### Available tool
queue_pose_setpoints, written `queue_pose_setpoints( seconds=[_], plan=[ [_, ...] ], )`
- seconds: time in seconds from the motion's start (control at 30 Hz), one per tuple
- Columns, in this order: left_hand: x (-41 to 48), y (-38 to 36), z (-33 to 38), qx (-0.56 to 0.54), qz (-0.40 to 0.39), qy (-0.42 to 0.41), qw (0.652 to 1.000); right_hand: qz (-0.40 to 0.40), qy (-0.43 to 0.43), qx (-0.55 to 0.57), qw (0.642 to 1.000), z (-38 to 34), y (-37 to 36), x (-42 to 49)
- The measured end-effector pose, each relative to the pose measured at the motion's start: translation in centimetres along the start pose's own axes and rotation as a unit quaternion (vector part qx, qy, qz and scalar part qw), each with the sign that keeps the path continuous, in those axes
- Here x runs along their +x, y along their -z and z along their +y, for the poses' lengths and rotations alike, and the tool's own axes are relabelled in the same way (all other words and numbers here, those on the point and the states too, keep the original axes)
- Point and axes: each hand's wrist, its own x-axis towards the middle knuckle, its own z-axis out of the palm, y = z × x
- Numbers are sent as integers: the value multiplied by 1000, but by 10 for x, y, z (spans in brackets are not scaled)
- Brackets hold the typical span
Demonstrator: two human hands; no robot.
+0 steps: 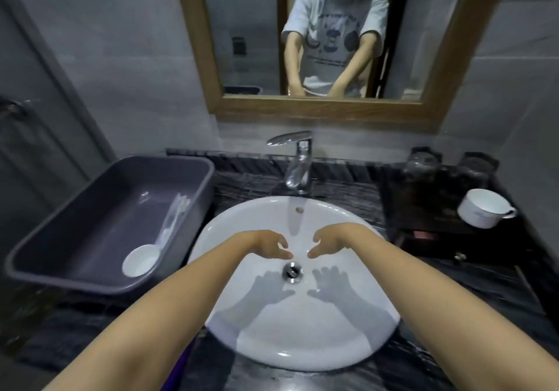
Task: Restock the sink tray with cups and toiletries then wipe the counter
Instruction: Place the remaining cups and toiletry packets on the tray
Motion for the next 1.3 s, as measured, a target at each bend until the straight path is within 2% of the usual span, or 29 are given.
queue_pose_setpoints(
  seconds=[0.03,0.17,0.27,0.33,0.43,0.5,0.6,0.7,0.9,1.03,1.3],
  plan=[
    [-8,-3,-27,-7,-10,5,1000,-12,9,-9,1000,-31,0,7],
    [-31,10,-39,-9,-14,-21,1000,-30,13,-10,999,-63,7,16],
    [-63,33,-85,-30,-17,-44,998,-48,27,8,998,-113,25,27],
    [-82,47,-116,-83,-10,-61,995,-52,40,30,997,-141,41,32],
    [-108,66,-152,-237,-2,-101,966,-67,50,48,995,-175,66,36],
    [-122,77,-178,-275,13,-105,956,-73,60,44,995,-198,84,35],
    [-136,85,-220,-278,55,-79,956,-74,81,26,994,-228,111,29],
    [-141,82,-258,-268,93,-20,959,-41,103,6,994,-255,133,27],
    [-136,48,-302,-318,110,37,941,7,149,-50,988,-297,147,56],
    [-123,20,-312,-350,98,62,930,22,164,-78,983,-309,138,93],
    [-100,-5,-304,-421,32,62,904,22,207,-46,977,-308,121,156]
  ],
)
